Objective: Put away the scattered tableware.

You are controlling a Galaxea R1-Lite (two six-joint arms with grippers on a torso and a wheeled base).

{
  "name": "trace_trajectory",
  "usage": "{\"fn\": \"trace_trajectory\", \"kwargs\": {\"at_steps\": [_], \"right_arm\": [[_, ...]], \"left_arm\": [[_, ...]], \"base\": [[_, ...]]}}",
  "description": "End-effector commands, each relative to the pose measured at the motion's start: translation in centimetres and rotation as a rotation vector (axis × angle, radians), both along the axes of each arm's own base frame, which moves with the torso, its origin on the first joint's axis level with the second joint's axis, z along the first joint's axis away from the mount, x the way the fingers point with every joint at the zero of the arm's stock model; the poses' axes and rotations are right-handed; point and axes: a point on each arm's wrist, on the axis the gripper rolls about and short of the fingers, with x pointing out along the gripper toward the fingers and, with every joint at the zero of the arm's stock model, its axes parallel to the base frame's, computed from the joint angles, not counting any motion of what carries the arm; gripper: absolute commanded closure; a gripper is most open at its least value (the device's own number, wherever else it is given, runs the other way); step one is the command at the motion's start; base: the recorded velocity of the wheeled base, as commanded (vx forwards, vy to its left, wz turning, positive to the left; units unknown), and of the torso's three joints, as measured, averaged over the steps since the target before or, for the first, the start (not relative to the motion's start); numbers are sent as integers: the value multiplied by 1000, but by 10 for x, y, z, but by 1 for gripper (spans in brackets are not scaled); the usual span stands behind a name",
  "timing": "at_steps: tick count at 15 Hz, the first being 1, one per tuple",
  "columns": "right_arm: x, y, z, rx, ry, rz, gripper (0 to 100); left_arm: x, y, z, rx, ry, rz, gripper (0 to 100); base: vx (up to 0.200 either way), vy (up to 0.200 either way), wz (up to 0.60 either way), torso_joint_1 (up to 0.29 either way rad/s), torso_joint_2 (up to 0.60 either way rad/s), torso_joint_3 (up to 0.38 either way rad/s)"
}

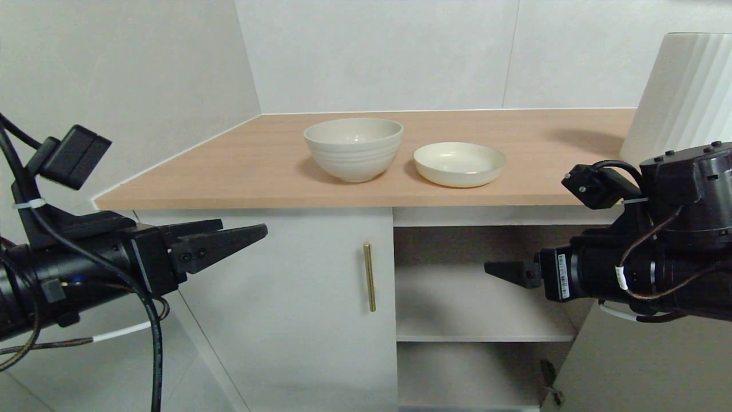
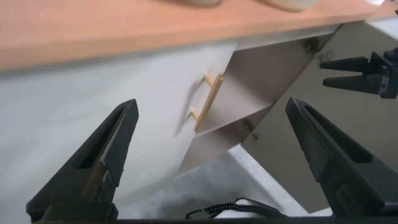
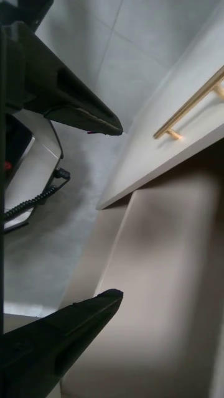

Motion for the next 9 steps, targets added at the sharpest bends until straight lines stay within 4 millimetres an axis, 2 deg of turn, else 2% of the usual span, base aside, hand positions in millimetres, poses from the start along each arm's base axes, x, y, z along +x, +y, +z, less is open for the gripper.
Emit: {"fn": "trace_trajectory", "kwargs": {"at_steps": [1, 3, 9], "right_arm": [[0, 0, 0, -3, 0, 2, 0], [0, 0, -1, -4, 1, 2, 0], [5, 3, -8, -19, 23, 2, 0]], "left_arm": [[4, -1, -3, 3, 14, 0, 0], [4, -1, -3, 3, 14, 1, 0], [9, -2, -7, 6, 23, 1, 0]], "base": [[0, 0, 0, 36, -276, -266], [0, 0, 0, 124, -278, -286], [0, 0, 0, 173, -503, -294]]}}
